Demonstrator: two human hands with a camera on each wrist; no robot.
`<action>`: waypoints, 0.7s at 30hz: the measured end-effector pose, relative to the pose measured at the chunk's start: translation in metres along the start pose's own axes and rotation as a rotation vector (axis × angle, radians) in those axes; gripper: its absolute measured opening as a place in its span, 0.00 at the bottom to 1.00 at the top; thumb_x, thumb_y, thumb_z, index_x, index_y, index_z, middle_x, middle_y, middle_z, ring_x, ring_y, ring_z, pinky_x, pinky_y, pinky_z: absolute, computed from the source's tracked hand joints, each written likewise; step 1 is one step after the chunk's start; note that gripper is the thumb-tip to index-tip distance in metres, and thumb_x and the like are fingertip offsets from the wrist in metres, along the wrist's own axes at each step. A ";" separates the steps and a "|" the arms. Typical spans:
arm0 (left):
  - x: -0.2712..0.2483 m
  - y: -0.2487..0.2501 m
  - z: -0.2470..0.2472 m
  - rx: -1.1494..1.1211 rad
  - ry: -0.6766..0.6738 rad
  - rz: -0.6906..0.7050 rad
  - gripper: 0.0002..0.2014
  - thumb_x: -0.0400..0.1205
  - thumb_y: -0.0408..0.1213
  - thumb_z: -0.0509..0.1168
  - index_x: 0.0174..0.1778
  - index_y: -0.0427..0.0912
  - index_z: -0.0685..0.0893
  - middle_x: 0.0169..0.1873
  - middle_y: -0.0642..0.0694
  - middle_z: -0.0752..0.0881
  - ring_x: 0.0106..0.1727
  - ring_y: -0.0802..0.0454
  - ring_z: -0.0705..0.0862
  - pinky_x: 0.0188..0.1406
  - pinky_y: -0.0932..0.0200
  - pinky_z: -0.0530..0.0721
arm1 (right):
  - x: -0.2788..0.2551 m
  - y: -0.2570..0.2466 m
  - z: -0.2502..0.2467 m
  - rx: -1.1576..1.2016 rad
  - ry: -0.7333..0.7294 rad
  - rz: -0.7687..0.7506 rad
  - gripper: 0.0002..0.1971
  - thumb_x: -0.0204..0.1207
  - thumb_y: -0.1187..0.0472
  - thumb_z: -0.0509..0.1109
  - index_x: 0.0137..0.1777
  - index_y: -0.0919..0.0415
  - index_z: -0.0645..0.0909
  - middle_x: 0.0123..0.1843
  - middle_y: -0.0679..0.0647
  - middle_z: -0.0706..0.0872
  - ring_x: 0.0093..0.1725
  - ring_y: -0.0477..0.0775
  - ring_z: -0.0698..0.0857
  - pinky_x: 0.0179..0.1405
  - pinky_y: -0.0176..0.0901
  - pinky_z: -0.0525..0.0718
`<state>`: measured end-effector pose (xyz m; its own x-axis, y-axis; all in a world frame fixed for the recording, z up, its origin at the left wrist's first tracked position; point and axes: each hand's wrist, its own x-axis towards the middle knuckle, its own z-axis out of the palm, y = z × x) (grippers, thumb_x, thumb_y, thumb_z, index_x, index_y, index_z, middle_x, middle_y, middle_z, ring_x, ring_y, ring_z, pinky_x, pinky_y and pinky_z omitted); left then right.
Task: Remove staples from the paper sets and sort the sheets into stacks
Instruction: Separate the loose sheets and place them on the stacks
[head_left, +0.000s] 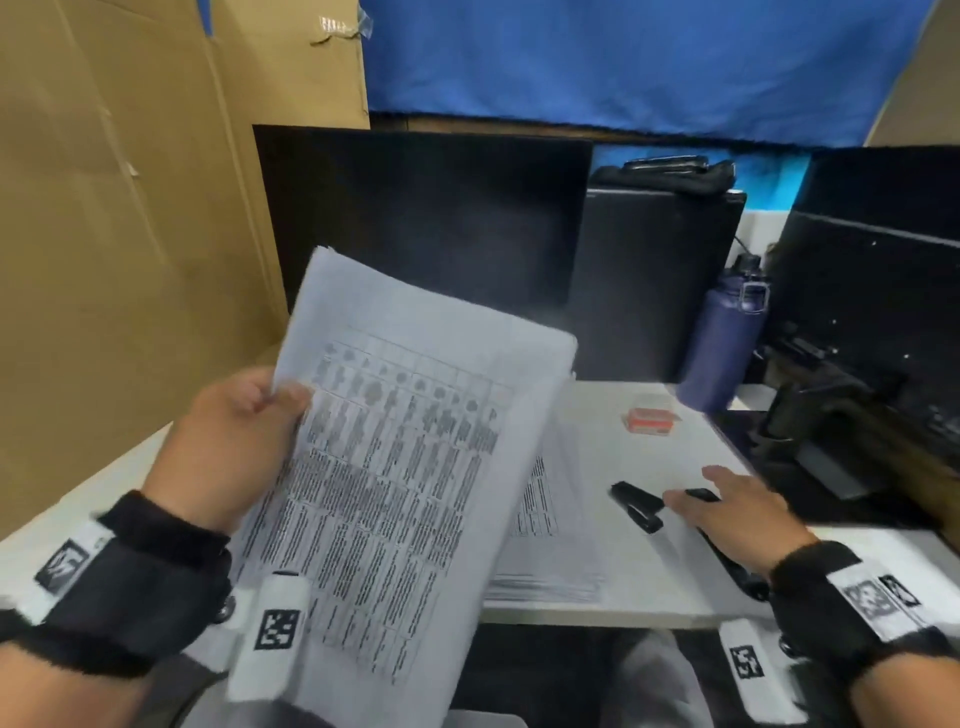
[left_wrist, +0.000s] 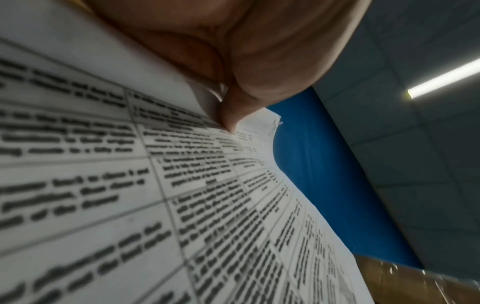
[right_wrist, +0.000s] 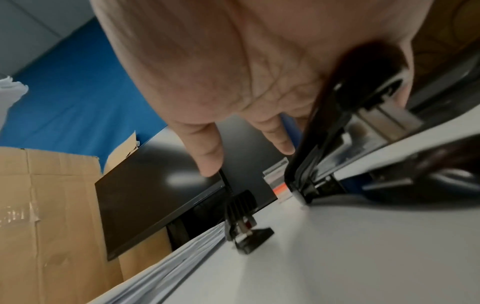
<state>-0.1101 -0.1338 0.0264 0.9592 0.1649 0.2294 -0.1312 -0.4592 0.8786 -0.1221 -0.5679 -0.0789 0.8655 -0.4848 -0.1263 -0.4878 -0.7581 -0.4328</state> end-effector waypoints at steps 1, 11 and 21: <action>-0.002 -0.003 0.005 0.068 -0.030 0.023 0.13 0.90 0.44 0.61 0.46 0.47 0.90 0.34 0.46 0.93 0.39 0.40 0.91 0.43 0.44 0.89 | -0.001 -0.004 -0.001 -0.090 0.015 0.037 0.45 0.64 0.21 0.60 0.75 0.50 0.73 0.77 0.59 0.76 0.76 0.68 0.74 0.73 0.63 0.74; -0.022 -0.021 0.045 0.352 -0.163 0.247 0.18 0.90 0.43 0.59 0.32 0.50 0.74 0.22 0.50 0.78 0.28 0.52 0.78 0.28 0.54 0.72 | -0.012 0.008 -0.019 0.244 0.064 0.056 0.22 0.79 0.43 0.68 0.60 0.62 0.80 0.48 0.61 0.89 0.47 0.64 0.88 0.52 0.55 0.84; -0.054 -0.020 0.067 0.540 -0.242 0.452 0.14 0.90 0.48 0.56 0.39 0.52 0.77 0.24 0.51 0.80 0.27 0.55 0.80 0.30 0.52 0.81 | -0.095 -0.126 -0.027 1.365 0.216 -0.380 0.25 0.76 0.28 0.63 0.45 0.47 0.91 0.47 0.50 0.93 0.52 0.54 0.91 0.57 0.54 0.85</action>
<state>-0.1420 -0.1920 -0.0321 0.8773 -0.3099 0.3665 -0.4448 -0.8118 0.3782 -0.1459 -0.4382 0.0117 0.8218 -0.5009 0.2717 0.3618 0.0903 -0.9279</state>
